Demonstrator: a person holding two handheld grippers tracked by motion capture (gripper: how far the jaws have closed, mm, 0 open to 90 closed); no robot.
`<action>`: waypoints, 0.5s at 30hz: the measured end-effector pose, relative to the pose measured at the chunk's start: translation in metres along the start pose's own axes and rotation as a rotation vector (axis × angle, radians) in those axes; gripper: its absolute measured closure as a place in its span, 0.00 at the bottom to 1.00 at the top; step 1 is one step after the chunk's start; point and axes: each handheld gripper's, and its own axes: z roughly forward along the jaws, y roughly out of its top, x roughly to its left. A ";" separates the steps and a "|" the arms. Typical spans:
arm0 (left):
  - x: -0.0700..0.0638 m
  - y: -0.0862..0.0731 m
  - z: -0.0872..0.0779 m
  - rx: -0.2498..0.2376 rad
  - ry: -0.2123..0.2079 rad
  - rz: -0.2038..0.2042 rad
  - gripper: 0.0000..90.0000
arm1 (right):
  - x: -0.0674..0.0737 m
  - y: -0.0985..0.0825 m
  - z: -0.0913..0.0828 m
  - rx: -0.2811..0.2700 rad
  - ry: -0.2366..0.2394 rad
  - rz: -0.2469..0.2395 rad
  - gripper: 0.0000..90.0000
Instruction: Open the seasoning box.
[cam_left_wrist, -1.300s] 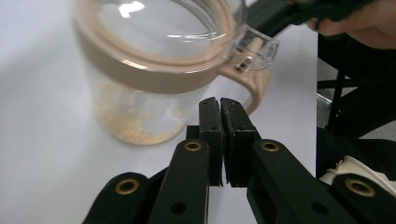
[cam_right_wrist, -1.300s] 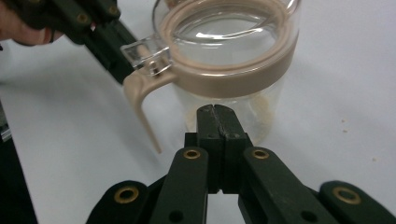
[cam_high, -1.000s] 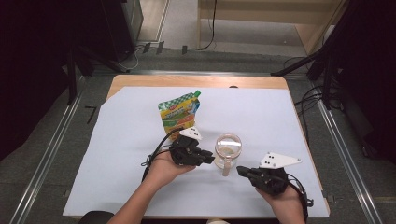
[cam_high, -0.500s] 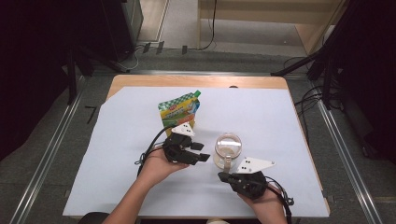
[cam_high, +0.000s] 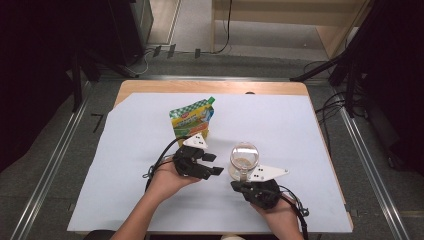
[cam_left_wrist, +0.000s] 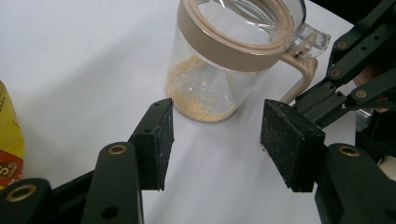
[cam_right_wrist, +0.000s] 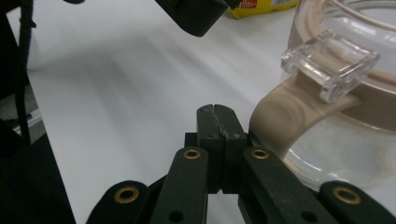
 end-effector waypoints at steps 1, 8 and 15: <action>0.000 0.000 0.000 0.000 0.000 0.000 0.50 | 0.000 0.000 0.000 0.001 -0.003 -0.004 1.00; 0.001 0.000 0.001 0.000 0.002 -0.003 0.50 | -0.001 -0.001 -0.001 0.001 -0.005 -0.013 1.00; 0.002 0.001 0.003 0.003 -0.004 -0.007 0.50 | -0.010 -0.005 -0.009 0.008 -0.034 0.037 1.00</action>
